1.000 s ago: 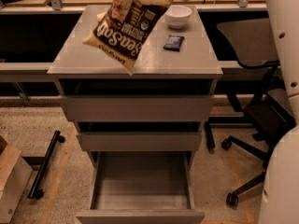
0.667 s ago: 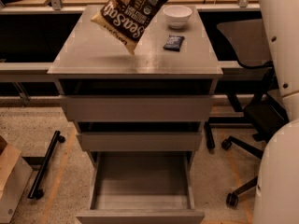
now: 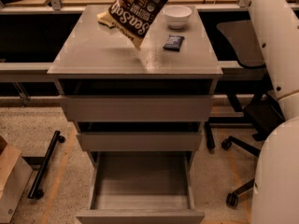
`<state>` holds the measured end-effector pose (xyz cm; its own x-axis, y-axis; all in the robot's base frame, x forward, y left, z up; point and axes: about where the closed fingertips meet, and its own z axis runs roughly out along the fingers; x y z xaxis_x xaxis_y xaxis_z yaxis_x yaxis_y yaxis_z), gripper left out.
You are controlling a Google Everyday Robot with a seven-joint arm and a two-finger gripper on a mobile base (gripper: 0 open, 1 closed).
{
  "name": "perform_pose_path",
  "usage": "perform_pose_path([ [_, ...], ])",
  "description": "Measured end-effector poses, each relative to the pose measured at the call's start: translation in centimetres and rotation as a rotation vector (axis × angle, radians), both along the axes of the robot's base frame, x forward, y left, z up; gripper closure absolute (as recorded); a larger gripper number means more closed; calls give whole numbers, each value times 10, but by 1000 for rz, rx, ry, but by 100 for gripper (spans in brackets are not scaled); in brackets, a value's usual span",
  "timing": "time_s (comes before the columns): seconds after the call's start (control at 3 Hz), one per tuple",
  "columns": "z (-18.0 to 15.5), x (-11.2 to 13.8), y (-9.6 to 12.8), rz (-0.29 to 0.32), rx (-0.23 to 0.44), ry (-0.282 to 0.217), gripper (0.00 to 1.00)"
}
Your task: Pick brown chip bag from bottom drawer and place on counter
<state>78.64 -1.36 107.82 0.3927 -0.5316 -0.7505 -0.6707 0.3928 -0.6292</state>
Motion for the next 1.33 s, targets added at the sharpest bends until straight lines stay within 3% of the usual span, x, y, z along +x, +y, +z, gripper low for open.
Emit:
perform_pose_path([
  [1.0,-5,1,9,12,-1,6,13],
  [1.33,-6,1,12,16,-1,9,0],
])
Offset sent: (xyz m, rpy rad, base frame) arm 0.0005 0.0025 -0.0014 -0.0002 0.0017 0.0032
